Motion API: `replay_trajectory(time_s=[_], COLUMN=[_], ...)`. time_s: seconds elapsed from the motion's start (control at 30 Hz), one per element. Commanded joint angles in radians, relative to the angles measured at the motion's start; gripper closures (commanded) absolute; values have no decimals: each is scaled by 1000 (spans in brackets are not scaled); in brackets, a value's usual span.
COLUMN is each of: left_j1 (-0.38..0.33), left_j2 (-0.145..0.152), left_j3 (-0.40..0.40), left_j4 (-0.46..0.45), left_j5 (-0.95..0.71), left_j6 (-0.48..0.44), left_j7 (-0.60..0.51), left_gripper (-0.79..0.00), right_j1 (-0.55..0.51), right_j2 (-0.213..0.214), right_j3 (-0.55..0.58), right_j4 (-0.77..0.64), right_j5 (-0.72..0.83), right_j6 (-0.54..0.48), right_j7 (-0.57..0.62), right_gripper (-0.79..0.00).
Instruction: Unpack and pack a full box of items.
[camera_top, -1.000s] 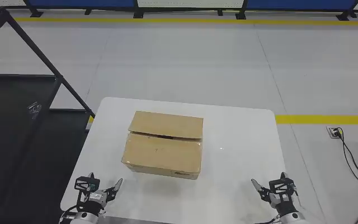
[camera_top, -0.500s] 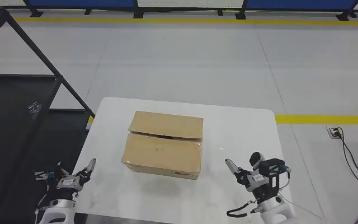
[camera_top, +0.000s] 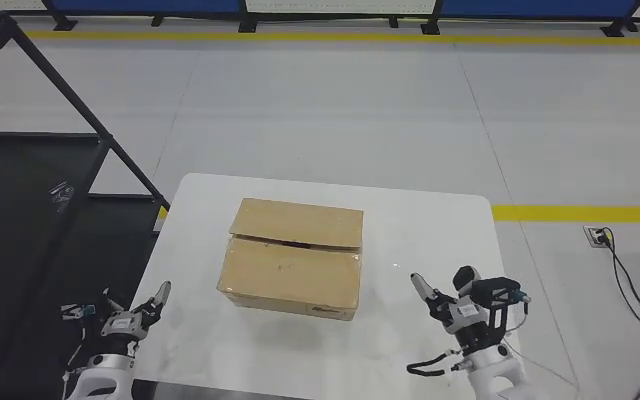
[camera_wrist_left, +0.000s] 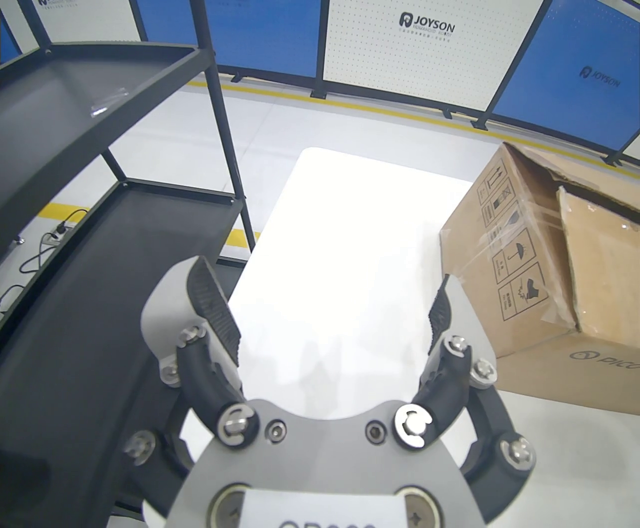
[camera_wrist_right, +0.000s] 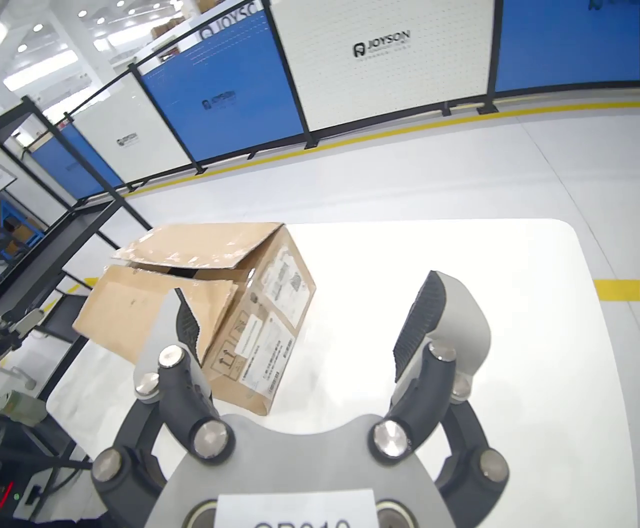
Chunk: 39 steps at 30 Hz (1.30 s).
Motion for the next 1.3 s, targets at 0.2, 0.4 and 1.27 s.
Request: replay_trajectory(time_s=[0.2,0.4,1.27], left_j1=[-134,-197,-126], left_j2=[2,5,6], left_j3=[17,34,-15], left_j4=[38,57,13], left_j5=[-121,-136,-382], left_j6=[-105,-176,-250], left_j7=[-102,-126,-173], left_gripper=[-785,-785,-785], right_j1=[190,333,574], right_j2=[-10,-16,-39], right_j3=[-85,-110,-209], right_j4=[153,313,579], right_j5=[247,454,822], right_j6=[-234,-326,-514], right_j7=[178,327,529], right_gripper=[-785,-785,-785])
